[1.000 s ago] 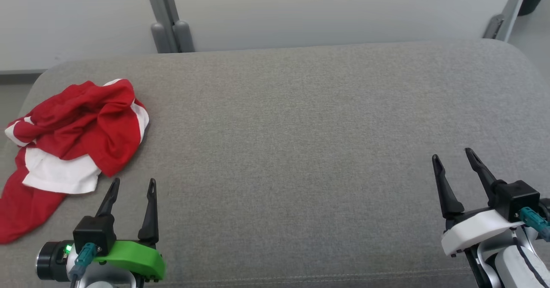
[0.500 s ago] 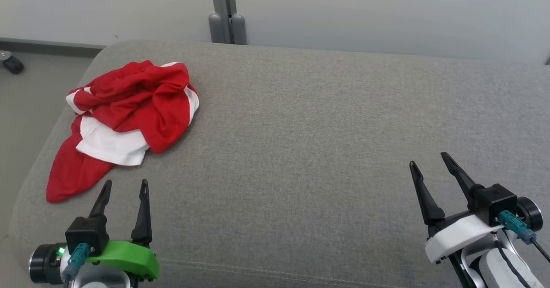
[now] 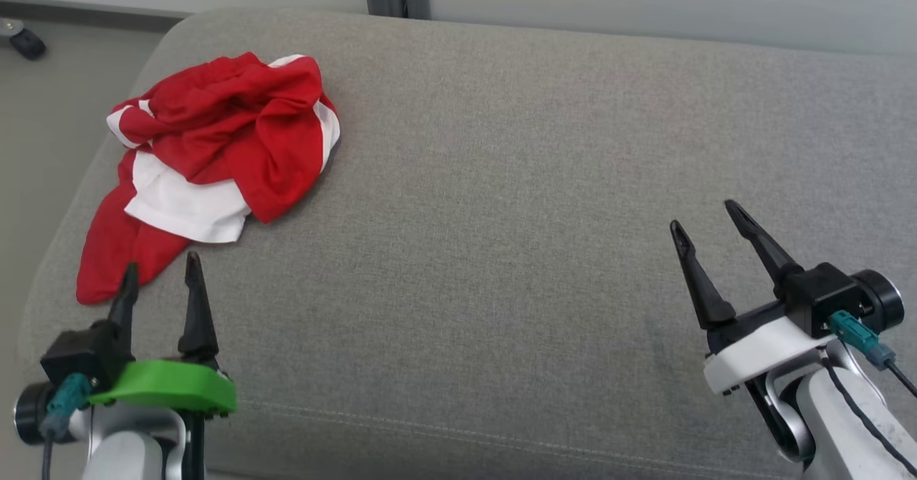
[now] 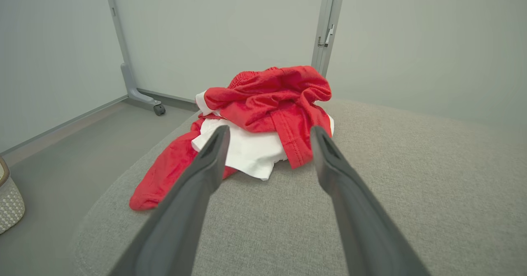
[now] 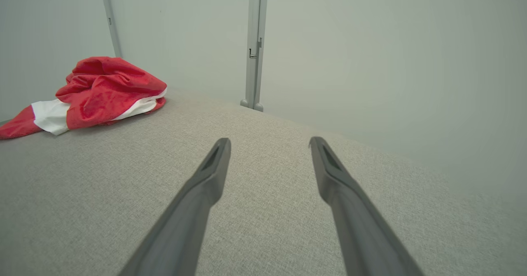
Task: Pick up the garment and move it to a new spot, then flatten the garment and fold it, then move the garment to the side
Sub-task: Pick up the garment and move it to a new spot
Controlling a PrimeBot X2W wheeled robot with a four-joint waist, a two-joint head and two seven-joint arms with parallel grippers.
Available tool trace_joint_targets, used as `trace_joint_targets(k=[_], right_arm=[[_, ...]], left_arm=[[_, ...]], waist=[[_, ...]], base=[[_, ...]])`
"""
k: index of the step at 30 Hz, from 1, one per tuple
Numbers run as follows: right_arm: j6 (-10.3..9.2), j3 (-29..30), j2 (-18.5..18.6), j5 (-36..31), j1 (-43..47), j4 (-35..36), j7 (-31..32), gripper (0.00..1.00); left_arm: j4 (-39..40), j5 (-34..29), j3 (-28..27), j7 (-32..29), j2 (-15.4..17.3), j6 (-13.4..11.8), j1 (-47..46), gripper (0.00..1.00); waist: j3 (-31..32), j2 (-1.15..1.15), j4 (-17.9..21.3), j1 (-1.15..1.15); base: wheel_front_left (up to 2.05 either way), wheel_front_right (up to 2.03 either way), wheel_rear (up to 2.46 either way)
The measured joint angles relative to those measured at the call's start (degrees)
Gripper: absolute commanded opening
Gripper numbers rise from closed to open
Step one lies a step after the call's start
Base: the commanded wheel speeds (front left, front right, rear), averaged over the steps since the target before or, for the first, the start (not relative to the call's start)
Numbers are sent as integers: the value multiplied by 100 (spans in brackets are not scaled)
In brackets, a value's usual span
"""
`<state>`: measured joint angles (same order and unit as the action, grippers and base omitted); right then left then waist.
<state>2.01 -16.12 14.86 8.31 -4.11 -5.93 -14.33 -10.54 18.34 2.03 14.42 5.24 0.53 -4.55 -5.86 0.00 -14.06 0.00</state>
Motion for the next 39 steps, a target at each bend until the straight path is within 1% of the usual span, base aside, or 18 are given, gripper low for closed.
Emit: trace_joint_targets(k=[6,13,15,17,22,26,35,39], right_arm=[[27,-8,107,-135,-254,146,34,100],[44,-15,189,-202,-509,367,143,100],[44,-15,207,-236,-593,442,165,100],[45,-9,237,-254,-690,512,186,100],[42,75,342,-293,-816,530,185,100],[42,82,372,-324,-817,530,187,100],[42,86,417,-326,-795,560,280,100],[43,57,416,-325,-726,598,330,100]], left_arm=[[-292,407,-191,-54,-38,56,-719,100],[-738,767,-435,-521,-90,42,-1639,100],[-853,933,-545,-673,-96,-22,-1920,100],[-957,940,-610,-765,-77,-80,-2182,100],[-1293,957,-600,-907,-59,-82,-2838,100],[-1613,956,-591,-1029,-18,-146,-3154,100],[-2103,954,-737,-1069,207,-255,-3716,100],[-2374,954,-733,-1172,281,-254,-3912,100]], waist=[[-440,0,24,0],[-990,0,81,0],[-1151,0,102,0],[-1312,0,124,0],[-1674,0,182,0],[-1870,0,218,0],[-2015,0,258,0],[-2042,0,278,0]], base=[[0,0,0],[0,0,0],[0,0,0],[0,0,0],[0,0,0],[0,0,0],[0,0,0],[0,0,0]])
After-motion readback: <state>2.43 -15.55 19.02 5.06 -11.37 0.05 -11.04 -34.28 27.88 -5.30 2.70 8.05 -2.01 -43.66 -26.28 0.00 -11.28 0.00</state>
